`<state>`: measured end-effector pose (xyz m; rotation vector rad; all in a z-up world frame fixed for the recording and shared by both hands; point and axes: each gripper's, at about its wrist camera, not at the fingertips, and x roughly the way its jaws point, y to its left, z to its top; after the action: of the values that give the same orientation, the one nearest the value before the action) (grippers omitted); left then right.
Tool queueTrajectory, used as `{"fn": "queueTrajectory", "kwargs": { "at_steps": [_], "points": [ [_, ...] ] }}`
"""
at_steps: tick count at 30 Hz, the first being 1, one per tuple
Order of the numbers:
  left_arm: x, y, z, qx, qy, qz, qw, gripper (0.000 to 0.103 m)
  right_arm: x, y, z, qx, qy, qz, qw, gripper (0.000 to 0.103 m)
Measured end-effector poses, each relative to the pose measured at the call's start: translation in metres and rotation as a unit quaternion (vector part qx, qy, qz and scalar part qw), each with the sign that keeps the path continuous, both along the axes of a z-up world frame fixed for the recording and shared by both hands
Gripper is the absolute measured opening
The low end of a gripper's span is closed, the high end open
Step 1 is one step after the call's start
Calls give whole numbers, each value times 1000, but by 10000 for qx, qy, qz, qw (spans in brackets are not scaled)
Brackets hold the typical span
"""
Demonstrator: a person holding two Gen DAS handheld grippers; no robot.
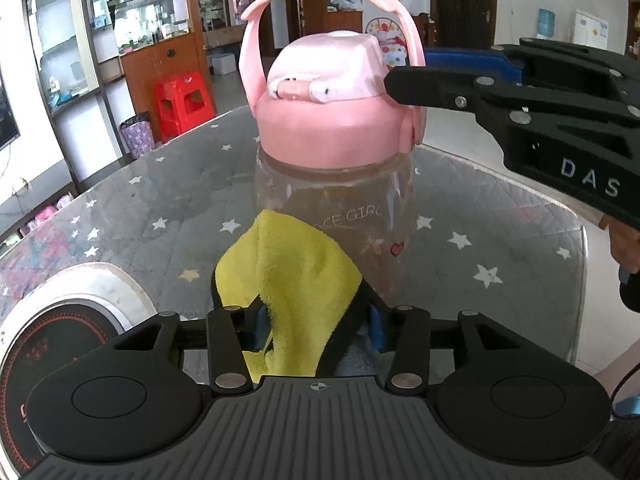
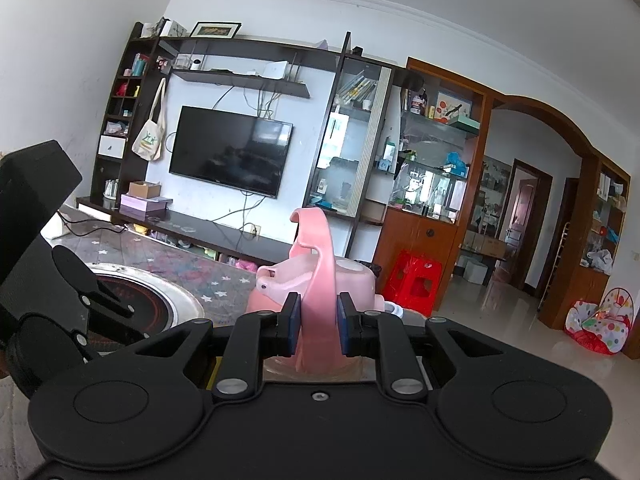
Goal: Clean container
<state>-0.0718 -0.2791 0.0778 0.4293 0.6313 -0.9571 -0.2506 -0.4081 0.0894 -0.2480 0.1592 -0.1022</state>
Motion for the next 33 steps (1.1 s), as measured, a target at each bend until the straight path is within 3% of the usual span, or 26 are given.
{"fn": "queueTrajectory", "kwargs": {
  "at_steps": [7, 12, 16, 33],
  "points": [
    [4, -7, 6, -115, -53, 66, 9999, 54, -1, 1, 1, -10, -40, -7, 10000, 20],
    [7, -10, 3, -115, -2, 8, 9999, 31, -2, 1, 1, -29, -33, 1, 10000, 20],
    [8, -8, 4, -135, -1, 14, 9999, 23, -2, 0, 1, -58, -41, 2, 10000, 20],
    [1, -5, 49, -536, -618, -46, 9966, 21, -1, -4, 2, -179, -73, 6, 9998, 20]
  ]
}}
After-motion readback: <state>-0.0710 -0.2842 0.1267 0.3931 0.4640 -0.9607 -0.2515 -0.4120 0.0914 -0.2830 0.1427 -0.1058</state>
